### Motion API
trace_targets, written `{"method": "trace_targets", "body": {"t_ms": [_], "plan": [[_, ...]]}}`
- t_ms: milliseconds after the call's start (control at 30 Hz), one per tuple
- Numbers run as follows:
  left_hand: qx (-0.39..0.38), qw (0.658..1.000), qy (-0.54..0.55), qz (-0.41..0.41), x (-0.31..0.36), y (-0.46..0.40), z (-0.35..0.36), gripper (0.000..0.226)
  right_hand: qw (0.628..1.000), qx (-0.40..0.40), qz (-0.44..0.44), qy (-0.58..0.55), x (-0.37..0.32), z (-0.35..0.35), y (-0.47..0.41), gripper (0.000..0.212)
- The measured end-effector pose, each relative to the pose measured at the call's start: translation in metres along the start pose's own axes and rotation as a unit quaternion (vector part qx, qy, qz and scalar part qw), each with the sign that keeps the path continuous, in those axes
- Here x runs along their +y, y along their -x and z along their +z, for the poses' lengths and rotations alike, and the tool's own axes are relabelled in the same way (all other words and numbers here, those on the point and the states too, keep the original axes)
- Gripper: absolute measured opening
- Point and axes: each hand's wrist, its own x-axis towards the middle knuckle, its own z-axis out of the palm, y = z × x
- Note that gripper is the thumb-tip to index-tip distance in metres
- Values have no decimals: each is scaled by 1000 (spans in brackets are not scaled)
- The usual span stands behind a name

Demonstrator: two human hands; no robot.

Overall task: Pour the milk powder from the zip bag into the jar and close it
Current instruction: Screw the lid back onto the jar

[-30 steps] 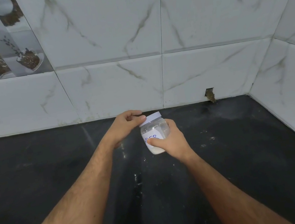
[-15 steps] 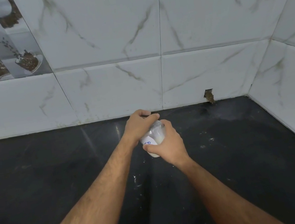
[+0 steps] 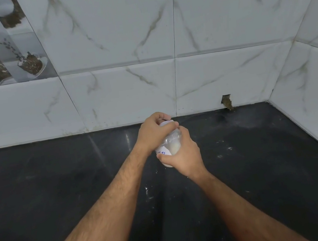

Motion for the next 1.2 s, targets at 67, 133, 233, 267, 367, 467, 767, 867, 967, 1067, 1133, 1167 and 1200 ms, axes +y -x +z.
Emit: {"method": "trace_targets", "body": {"t_ms": [67,133,233,267,367,467,767,867,967,1067,1133,1167,1200], "plan": [[-4,1000,-19,10,0,2,1,28,1000,0,7,-20,2,2,2,90],[-11,999,-35,19,0,5,0,23,999,4,14,-40,3,4,3,91],[-23,998,-46,20,-1,7,-2,20,998,-11,20,-54,7,6,4,96],[-25,998,-49,18,-2,8,-2,20,998,-22,23,-59,10,7,3,98],[-28,997,-66,-5,-9,9,2,34,995,-65,33,-71,21,5,1,100],[-77,996,-1,-52,-17,7,1,45,988,-108,44,-101,36,-1,-1,100],[-193,945,200,-174,-68,17,7,61,941,-173,115,-266,71,-32,-15,96],[-143,960,175,-165,-73,17,15,47,946,-182,126,-238,79,-47,-22,79],[-111,966,160,-172,-79,12,21,38,952,-170,132,-218,89,-59,-33,49],[-92,971,131,-176,-84,6,26,31,955,-171,129,-202,93,-67,-45,32],[-82,972,117,-184,-87,2,29,29,958,-164,131,-194,96,-69,-51,25],[-81,972,116,-190,-88,-1,32,29,959,-159,135,-191,98,-69,-55,22],[-79,971,115,-195,-88,-5,34,29,959,-160,139,-189,100,-68,-58,19]]}}
